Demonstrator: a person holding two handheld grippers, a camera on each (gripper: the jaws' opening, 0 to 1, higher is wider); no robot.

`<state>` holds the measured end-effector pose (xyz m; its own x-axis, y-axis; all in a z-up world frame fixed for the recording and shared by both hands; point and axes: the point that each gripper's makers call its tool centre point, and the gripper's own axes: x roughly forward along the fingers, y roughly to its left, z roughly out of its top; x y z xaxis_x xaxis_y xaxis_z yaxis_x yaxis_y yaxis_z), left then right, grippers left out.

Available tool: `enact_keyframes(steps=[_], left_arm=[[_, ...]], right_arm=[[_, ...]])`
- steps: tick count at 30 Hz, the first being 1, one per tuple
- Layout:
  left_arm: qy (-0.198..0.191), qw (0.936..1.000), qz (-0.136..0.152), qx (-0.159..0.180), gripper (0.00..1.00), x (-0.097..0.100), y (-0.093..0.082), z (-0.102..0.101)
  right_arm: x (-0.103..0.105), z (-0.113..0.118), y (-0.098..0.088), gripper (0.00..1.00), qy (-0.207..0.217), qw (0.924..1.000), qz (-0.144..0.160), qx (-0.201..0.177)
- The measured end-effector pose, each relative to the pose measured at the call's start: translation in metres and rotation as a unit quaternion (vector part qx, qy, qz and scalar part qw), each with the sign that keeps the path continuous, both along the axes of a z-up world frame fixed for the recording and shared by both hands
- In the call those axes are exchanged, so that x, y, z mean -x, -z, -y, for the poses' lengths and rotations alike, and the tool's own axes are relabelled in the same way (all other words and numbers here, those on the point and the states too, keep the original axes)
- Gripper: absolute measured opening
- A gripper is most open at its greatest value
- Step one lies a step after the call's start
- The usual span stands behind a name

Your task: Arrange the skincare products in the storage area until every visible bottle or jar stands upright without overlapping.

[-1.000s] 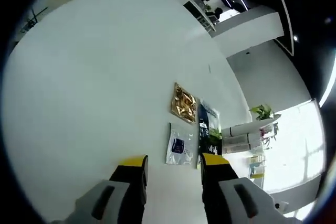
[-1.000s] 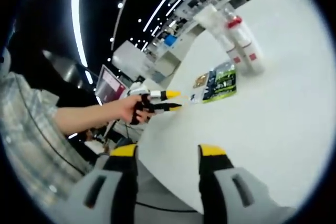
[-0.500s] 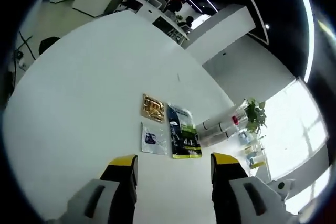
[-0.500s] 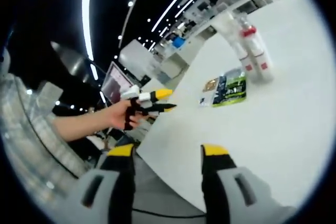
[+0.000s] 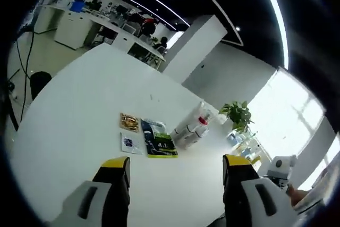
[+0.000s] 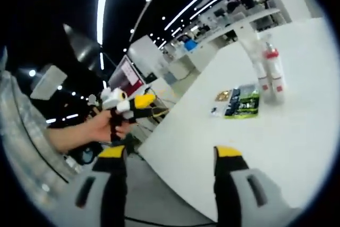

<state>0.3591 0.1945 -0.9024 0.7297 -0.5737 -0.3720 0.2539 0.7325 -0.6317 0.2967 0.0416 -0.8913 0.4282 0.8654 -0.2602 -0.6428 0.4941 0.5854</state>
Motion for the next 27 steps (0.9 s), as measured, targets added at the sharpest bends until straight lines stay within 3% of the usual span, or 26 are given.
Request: enact_keyframes(steps=[1, 4, 6, 12, 15, 16, 20, 25, 27], left_arm=[[-0.001, 0.9999, 0.01, -0.007, 0.74, 0.004, -0.003, -0.002], [-0.003, 0.9985, 0.04, -0.039, 0.76, 0.02, -0.013, -0.01], [-0.007, 0.9966, 0.061, -0.054, 0.77, 0.034, -0.02, -0.014], [-0.019, 0.9927, 0.089, -0.08, 0.79, 0.06, -0.028, -0.019], [-0.029, 0.991, 0.099, -0.085, 0.82, 0.068, -0.031, -0.022], [-0.037, 0.9884, 0.112, -0.096, 0.84, 0.069, -0.032, -0.025], [-0.038, 0.983, 0.121, -0.133, 0.95, 0.077, -0.026, -0.034], [-0.046, 0.9794, 0.145, -0.133, 0.97, 0.085, -0.032, -0.042], [-0.042, 0.9736, 0.163, -0.154, 1.0, 0.087, -0.031, -0.046]], right_arm=[[-0.003, -0.001, -0.007, 0.67, 0.009, 0.9998, 0.016, -0.012], [0.001, -0.002, -0.018, 0.73, 0.01, 0.9995, 0.026, -0.015], [0.0, -0.003, -0.026, 0.76, 0.013, 0.9983, 0.056, -0.007], [0.002, -0.012, -0.041, 0.85, 0.016, 0.9955, 0.093, -0.005], [0.001, -0.016, -0.052, 0.92, 0.02, 0.9914, 0.129, 0.004], [0.001, -0.017, -0.053, 0.94, 0.021, 0.9909, 0.132, 0.008], [0.003, -0.018, -0.054, 0.99, 0.027, 0.9903, 0.133, 0.029], [0.015, -0.021, -0.069, 0.99, 0.026, 0.9882, 0.15, 0.021], [0.016, -0.021, -0.072, 0.99, 0.034, 0.9844, 0.171, 0.021]])
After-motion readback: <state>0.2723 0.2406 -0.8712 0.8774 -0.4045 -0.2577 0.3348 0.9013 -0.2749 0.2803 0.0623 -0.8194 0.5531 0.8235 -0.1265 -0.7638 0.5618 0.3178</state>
